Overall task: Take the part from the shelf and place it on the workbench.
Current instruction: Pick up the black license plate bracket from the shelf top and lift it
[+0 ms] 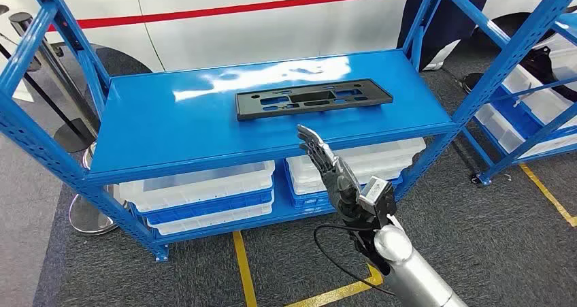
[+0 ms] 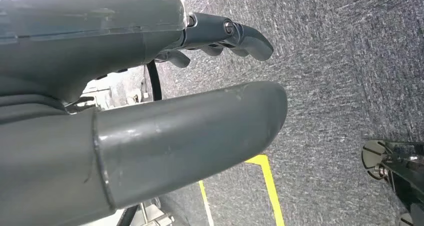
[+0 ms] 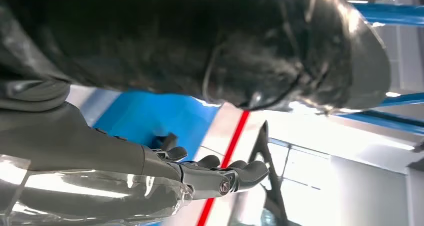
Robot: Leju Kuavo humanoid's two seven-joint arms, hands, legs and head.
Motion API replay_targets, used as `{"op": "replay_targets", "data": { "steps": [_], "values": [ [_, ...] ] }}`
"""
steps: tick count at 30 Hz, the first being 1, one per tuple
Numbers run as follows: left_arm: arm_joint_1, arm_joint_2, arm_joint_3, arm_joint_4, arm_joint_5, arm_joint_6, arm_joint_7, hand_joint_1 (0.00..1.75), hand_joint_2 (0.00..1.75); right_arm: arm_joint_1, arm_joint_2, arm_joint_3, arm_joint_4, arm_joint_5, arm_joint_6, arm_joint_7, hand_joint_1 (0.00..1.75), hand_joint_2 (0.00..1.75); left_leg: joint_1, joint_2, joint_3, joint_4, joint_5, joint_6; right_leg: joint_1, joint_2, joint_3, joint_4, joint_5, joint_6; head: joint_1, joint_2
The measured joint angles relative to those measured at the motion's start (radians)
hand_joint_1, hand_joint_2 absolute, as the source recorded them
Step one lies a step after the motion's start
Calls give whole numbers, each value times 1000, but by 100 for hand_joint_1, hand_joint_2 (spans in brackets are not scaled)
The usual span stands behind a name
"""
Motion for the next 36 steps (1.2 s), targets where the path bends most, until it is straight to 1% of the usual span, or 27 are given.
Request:
{"op": "replay_targets", "data": {
  "steps": [2,4,7,9,13,14,16,18,23,26,30,36],
  "values": [
    [-2,-2,-9,0,-8,0,0,0,0,-20,-11,-1,1,-3,3,4,0,0,-1,0,0,0,0,0,0,0,0,0,0,0,0,0],
    [-6,-8,-25,0,-19,3,-1,0,0,-58,-40,-8,3,3,12,8,0,0,-1,-1,0,0,0,0,-1,-1,1,0,0,0,0,0],
    [-10,-19,-42,1,-19,16,0,0,0,-98,-90,-17,8,79,14,10,0,0,-2,-1,0,0,1,1,-1,-2,2,-1,0,0,0,0],
    [-13,-26,-47,2,-12,22,9,0,0,-123,-114,-14,14,184,-11,22,0,0,-2,-1,0,1,1,1,-2,-2,2,-1,1,0,0,0],
    [-19,-35,-62,2,4,27,40,0,0,-196,-144,36,36,530,-121,104,0,0,-2,-1,0,1,1,1,-2,-1,2,-1,1,0,0,0],
    [-20,-36,-66,2,7,27,45,0,0,-211,-149,53,42,597,-142,123,0,0,-2,-1,0,1,1,1,-2,-2,2,-1,1,0,0,0],
    [-20,-38,-70,2,12,29,51,0,0,-237,-154,90,55,677,-168,149,0,0,-2,-2,-1,1,1,1,-2,-3,2,-2,1,0,0,0],
    [-20,-39,-71,3,15,29,53,0,0,-254,-155,115,65,704,-179,160,0,0,-2,-2,-1,1,1,1,-2,-4,1,-2,1,0,0,0],
    [-20,-40,-72,3,17,29,54,0,0,-264,-157,128,70,712,-183,164,0,0,-2,-2,-1,1,1,1,-2,-4,1,-2,1,0,0,0],
    [-21,-42,-80,3,20,29,58,0,0,-292,-167,177,88,747,-196,174,0,0,-2,-2,0,1,1,1,-2,-4,1,-2,1,0,0,0],
    [-22,-48,-108,3,21,17,65,0,0,-319,-179,270,141,823,-250,207,0,0,-2,-3,-1,1,1,1,-2,-4,1,-2,1,0,0,0],
    [-23,-49,-123,3,21,12,68,0,0,-319,-186,301,161,825,-259,207,0,0,-2,-3,-1,1,1,1,-2,-4,1,-2,1,0,0,0]
  ]
}}
